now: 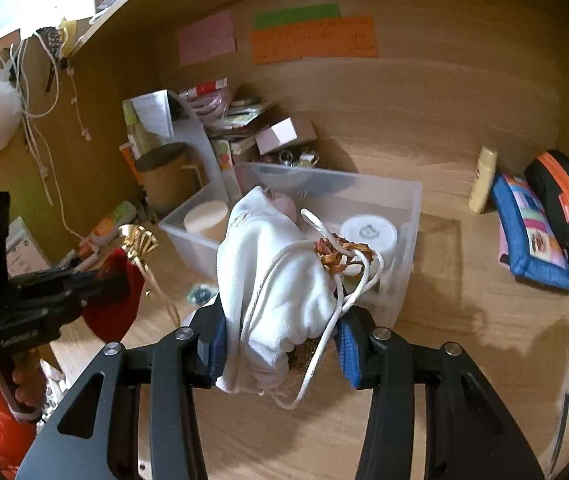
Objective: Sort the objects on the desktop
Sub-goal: 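Lift and carry the red pouch and white cloth bag over the clear box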
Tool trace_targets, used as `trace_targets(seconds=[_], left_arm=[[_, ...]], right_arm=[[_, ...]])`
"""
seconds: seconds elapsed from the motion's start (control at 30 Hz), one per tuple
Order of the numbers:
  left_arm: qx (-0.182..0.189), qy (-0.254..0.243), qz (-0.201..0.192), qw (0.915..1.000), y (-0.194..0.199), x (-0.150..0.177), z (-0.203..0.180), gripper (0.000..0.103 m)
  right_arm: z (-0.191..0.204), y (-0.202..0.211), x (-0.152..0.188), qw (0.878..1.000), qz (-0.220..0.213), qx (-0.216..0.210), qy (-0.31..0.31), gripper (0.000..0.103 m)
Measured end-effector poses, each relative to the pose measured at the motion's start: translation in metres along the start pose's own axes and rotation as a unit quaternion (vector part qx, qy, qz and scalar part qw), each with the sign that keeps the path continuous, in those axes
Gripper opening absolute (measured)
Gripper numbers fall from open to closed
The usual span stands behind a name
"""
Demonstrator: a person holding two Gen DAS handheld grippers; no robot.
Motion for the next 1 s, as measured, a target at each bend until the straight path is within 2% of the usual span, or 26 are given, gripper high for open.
trace_targets(seconds=[0.37, 0.6, 0.77, 1.0], left_arm=[[-0.005, 0.010, -0.013, 0.9999, -0.012, -0.024, 0.007, 0.021], [-0.015, 0.004, -0.023, 0.9996, -0.016, -0.049, 0.011, 0.021], [-0.020, 0.006, -0.032, 0.9993, -0.026, -0.068, 0.016, 0.021], [-0.012, 0.009, -0.027, 0.9995, -0.052, -0.088, 0.021, 0.021]], right_arm=[[-0.010, -0.028, -0.027, 1.000, -0.001, -0.014, -0.016, 0.041], [-0.017, -0.048, -0.037, 1.000, 0.008, -0.008, -0.020, 0.042], [-0.023, -0.060, -0.042, 0.999, 0.016, -0.019, -0.037, 0.042], [-0.032, -0.077, -0.048, 0.999, 0.023, -0.008, -0.041, 0.042]])
Point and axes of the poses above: each gripper's, at about its wrist camera, not at the fingertips, and y roughly against the way its jaws point, z to its left, x to its underside, the point moved 8 cm from there along -y, roughly the way its jaws point, and after that the axes turned 7 degrees about x, right-handed, at the moved point
